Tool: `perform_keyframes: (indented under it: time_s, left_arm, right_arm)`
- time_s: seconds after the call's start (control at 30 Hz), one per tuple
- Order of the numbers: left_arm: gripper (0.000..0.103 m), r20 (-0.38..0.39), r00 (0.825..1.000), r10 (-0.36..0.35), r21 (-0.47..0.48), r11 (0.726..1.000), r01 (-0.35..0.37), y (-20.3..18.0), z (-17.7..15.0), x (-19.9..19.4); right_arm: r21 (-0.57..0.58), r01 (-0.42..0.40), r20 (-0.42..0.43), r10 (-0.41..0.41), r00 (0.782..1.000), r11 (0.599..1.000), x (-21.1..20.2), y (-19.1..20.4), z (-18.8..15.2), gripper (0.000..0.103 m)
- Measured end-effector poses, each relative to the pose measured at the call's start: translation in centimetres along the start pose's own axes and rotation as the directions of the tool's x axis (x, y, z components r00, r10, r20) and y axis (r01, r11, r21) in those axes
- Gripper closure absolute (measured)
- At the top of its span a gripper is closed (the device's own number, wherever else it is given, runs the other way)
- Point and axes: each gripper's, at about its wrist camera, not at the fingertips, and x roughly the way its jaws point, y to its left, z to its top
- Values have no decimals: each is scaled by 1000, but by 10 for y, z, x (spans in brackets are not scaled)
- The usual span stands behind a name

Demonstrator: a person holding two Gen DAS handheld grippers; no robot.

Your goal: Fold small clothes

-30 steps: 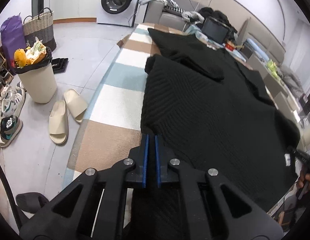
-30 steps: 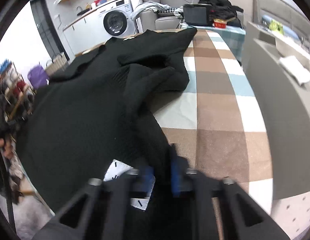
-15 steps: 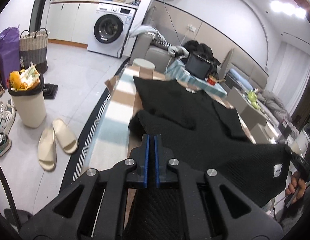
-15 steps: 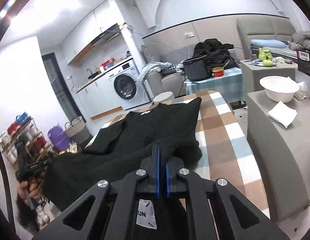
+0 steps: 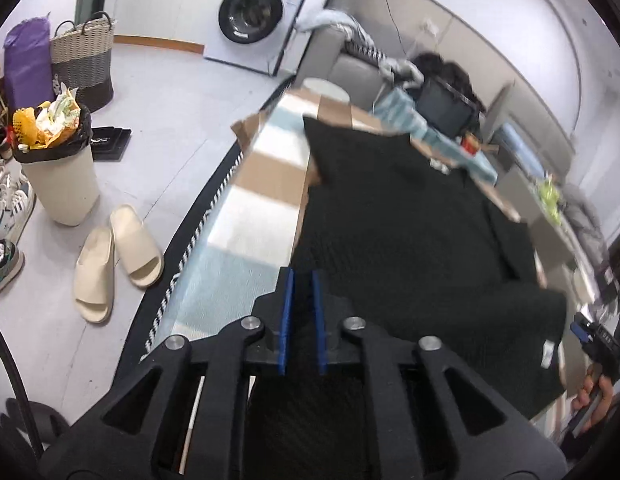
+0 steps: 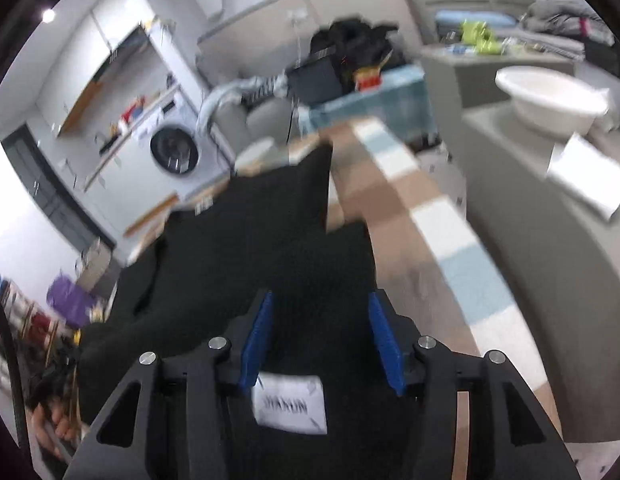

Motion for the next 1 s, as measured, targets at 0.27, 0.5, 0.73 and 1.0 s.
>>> perform_keyframes:
  time_s: [0.27,0.5,0.73,1.0]
  left_arm:
    - [45,-44,999,31,89,996,-27,-7,-30,15]
    - [63,-53,998,20,110,994,-14,-9,-42,20]
    - [101,32,999,-16,141,990,11,-12,-50,-13]
    - [101,210,973,-91,87,993,74,-14,-26,-65]
  right_arm:
    - [-125,37,-111,-51,993,991,11,-19,-34,43]
    - [-216,40,-141,-72,987,976,35,-12,-27,43]
    - [-385,-55,-68,32,997,921,-2,16,-42,97]
    - [-303,-73,198,138,971,950,-68,36,-16,97]
